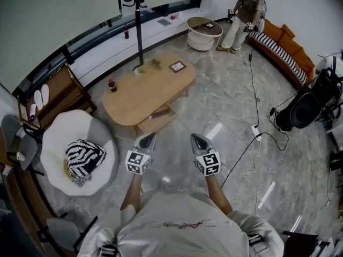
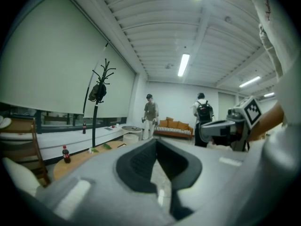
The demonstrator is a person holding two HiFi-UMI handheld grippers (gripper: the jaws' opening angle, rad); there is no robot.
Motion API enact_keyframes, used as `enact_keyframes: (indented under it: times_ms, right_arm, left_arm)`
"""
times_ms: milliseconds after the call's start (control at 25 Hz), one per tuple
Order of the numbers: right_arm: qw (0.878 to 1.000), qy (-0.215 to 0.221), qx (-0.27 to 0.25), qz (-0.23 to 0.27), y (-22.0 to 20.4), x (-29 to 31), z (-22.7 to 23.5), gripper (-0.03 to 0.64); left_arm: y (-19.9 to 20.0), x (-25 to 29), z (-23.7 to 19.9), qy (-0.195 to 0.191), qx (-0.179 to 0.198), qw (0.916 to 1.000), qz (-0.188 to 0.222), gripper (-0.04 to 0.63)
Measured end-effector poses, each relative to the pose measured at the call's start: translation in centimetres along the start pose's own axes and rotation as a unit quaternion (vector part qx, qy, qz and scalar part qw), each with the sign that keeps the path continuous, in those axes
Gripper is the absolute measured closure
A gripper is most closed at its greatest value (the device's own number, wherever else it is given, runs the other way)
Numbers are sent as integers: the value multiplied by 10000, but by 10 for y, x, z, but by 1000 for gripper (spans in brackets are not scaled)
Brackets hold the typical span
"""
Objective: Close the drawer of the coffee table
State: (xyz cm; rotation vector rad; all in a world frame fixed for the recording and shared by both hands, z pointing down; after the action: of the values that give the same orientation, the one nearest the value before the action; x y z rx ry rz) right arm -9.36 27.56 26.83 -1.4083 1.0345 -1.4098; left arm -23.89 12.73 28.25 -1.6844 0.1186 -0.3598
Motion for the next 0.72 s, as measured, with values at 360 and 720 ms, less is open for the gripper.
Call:
enact_keyframes:
  times_ms: [360, 720]
  right_arm:
    - [9999, -120, 41, -116, 2, 31, 17, 612]
    - [9998, -112, 30, -146, 1, 38, 14, 612]
  left_arm:
    - [2, 33, -26, -166, -36, 9999, -11, 595]
    - [-2, 36, -29, -248, -77, 9997, -12, 595]
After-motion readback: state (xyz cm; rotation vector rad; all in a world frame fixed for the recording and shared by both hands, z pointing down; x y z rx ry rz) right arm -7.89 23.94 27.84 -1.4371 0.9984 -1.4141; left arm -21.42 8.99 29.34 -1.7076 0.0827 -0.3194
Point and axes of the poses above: the fingertips, and each gripper's own axes: x forward along the fingers, z to its right, y out of its top, the point moved 4 cm from there along -x, backward along the fingers, and after that the axes turned 8 degrees about y, right-handed, at the moved point
